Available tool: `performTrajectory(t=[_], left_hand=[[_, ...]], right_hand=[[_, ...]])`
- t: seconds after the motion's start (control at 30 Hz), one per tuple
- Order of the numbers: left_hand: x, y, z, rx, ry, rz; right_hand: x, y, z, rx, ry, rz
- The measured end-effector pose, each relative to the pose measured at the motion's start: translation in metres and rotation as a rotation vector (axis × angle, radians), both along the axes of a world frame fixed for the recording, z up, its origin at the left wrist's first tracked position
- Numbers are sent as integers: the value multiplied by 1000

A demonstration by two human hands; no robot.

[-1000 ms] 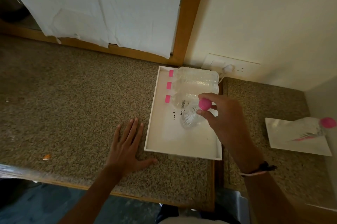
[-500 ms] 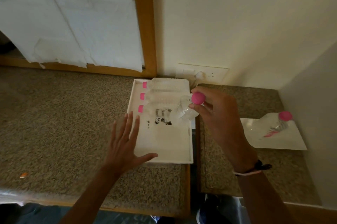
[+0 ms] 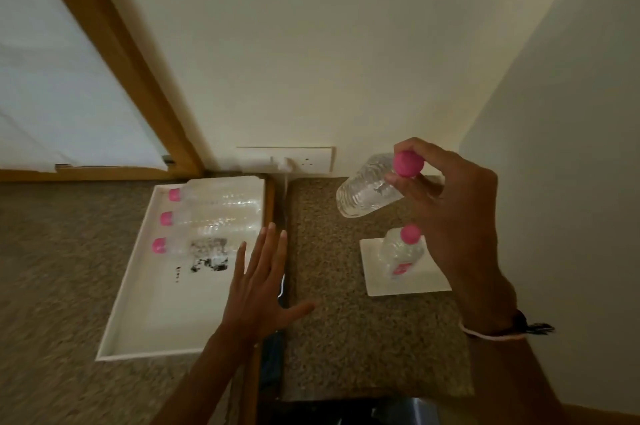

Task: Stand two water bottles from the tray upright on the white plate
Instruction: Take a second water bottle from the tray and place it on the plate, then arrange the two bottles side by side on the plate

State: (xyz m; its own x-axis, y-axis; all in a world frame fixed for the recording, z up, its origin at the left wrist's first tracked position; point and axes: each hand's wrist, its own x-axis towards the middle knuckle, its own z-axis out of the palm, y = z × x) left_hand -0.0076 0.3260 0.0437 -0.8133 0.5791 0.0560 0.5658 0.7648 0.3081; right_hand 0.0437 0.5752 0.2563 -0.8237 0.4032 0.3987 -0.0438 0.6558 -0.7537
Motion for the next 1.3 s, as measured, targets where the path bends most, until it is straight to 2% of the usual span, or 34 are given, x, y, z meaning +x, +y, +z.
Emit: performTrajectory(t=[0.2, 0.5, 0.77, 1.3], left_hand=[[5, 57, -22, -104, -51, -14], [12, 93, -64, -160, -134, -86], [14, 96, -92, -224, -204, -64], [5, 97, -81, -253, -228, -76]], right_hand=[[11, 74, -20, 62, -32, -61], [29, 136, -82, 59, -309, -80], [44, 155, -109, 48, -409, -125], [51, 150, -124, 16, -454, -113]])
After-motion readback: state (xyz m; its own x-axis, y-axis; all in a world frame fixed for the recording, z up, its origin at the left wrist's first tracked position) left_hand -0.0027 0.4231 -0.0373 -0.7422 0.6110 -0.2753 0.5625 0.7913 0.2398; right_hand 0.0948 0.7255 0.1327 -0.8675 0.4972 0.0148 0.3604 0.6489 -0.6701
